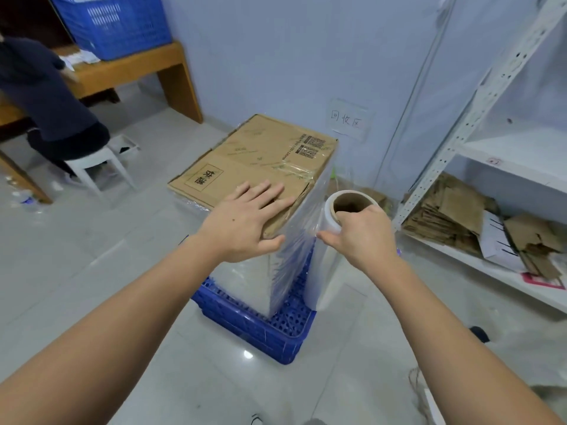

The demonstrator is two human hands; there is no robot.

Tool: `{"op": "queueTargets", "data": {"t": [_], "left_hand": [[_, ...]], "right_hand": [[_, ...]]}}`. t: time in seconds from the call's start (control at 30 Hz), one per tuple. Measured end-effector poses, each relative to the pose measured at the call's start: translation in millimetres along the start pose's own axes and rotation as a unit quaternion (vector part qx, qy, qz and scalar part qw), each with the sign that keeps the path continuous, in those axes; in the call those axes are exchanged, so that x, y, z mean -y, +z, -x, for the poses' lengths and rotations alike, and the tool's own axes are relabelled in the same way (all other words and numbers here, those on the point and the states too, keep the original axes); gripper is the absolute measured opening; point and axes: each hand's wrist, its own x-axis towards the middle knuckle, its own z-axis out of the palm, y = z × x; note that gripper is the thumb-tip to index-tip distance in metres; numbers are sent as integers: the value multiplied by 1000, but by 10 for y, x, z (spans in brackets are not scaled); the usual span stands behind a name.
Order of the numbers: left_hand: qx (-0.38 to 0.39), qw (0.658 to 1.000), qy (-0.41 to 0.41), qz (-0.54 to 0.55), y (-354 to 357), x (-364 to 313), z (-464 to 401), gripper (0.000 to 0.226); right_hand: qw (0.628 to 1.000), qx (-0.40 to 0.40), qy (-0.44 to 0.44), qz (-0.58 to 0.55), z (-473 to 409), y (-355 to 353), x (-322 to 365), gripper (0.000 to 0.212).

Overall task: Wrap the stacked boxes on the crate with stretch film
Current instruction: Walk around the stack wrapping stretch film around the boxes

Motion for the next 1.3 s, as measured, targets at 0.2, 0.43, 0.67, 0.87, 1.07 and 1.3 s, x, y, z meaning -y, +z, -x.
{"op": "queueTargets", "data": {"t": [0.2, 0.43, 0.67, 0.87, 1.07, 1.3], "left_hand": [[-14, 1000, -16, -9, -14, -51, -4, 76], [-3, 999, -28, -22, -9, -135, 7, 75], [5, 999, -34, -21, -13, -122, -5, 72], [2, 999, -38, -20, -43, -169, 10, 72], [-23, 999, -41, -18, -7, -157, 13, 71], [-33, 999, -33, 23, 0, -89, 23, 77]], "right_hand": [[988, 2, -155, 20, 313, -48, 101, 48], [964, 20, -260, -54, 654, -156, 245, 44], [962, 112, -244, -46, 812, -365, 380, 27], [988, 129, -79, 30, 797, -435, 623, 62], [988, 153, -29, 16, 852, -406, 783, 26], [992, 98, 48, 61, 967, -376, 1027, 24]]}}
